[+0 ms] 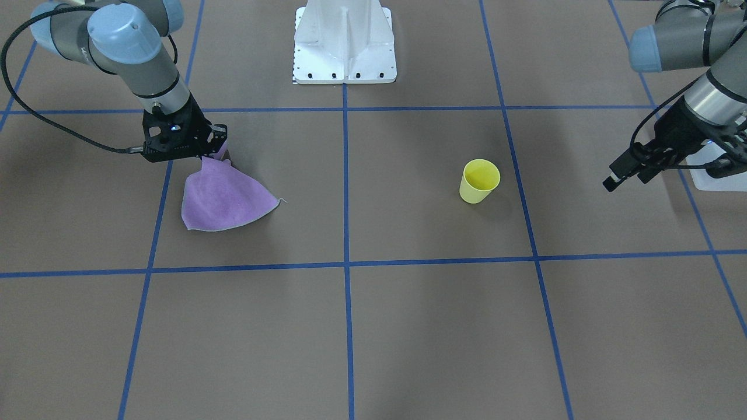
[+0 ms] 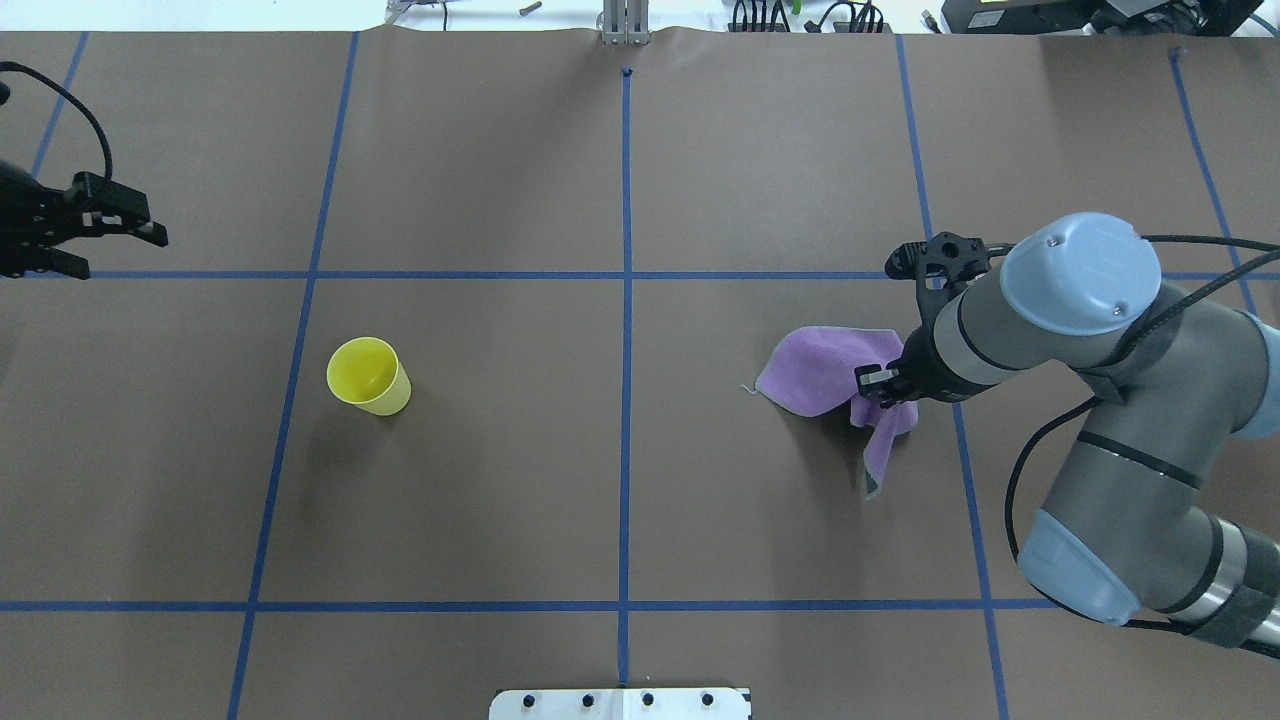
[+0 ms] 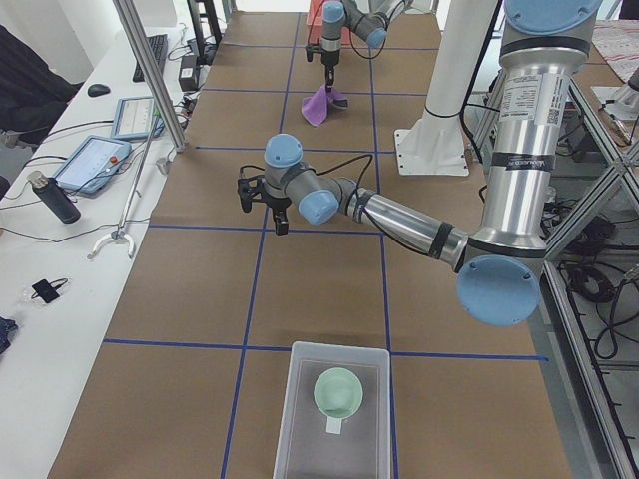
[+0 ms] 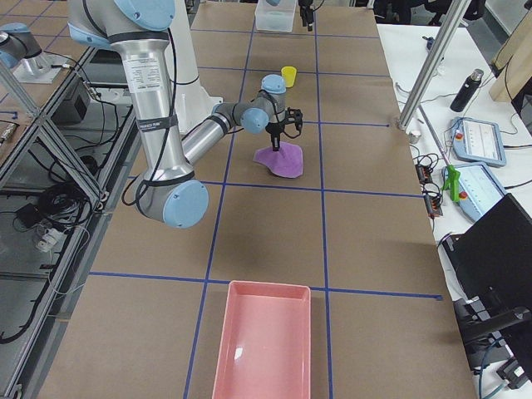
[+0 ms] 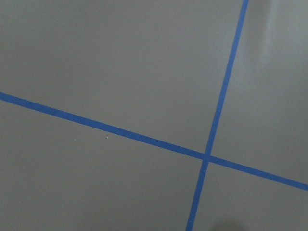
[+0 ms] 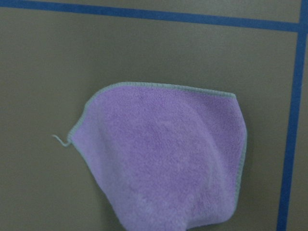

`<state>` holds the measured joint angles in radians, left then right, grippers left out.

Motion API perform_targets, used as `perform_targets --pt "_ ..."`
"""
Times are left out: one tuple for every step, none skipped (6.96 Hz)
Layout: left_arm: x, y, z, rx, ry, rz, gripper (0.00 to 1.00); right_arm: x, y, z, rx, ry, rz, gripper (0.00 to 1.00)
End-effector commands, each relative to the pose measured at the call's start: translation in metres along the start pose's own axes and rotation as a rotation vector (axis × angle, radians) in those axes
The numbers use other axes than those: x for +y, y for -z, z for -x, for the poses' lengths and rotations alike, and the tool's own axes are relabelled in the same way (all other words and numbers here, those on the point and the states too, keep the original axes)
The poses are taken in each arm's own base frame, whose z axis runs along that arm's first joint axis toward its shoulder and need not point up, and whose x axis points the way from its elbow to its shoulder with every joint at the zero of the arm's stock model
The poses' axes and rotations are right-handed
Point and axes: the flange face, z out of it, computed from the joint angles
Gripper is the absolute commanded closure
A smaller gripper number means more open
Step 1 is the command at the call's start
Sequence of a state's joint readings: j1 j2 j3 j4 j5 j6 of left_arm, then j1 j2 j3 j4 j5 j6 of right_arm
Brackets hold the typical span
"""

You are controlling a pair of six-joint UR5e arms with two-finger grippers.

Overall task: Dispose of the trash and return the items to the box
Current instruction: 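Lift the lilac cloth with the right gripper while the left gripper reaches the yellow cup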

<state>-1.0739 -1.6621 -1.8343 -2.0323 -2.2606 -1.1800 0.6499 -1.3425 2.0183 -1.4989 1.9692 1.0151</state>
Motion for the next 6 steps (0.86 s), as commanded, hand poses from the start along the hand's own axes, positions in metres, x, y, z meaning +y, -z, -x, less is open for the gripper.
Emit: perform_targets --pt "0.06 -0.035 -0.052 0.048 -0.001 0.031 0.01 -0.011 0.069 -0.021 0.039 -0.062 -0.052 1.0" --pt "0.08 -0.048 -0.063 0.044 -0.003 0.045 0.02 -0.021 0.083 -0.034 0.055 -0.094 -0.066 1.0" --pt "0.098 -0.065 -0.069 0.027 -0.024 0.047 0.02 -0.029 0.089 -0.051 0.072 -0.07 -0.077 1.0" --pt "0.116 -0.083 -0.075 0.008 -0.019 0.045 0.02 -0.037 0.098 -0.07 0.081 -0.074 -0.089 1.0" --pt "0.124 -0.093 -0.079 0.0 -0.026 0.053 0.02 -0.043 0.108 -0.087 0.082 -0.072 -0.095 1.0" --pt "0.129 -0.098 -0.086 0.003 -0.016 0.043 0.03 -0.045 0.114 -0.107 0.08 -0.061 -0.084 1.0"
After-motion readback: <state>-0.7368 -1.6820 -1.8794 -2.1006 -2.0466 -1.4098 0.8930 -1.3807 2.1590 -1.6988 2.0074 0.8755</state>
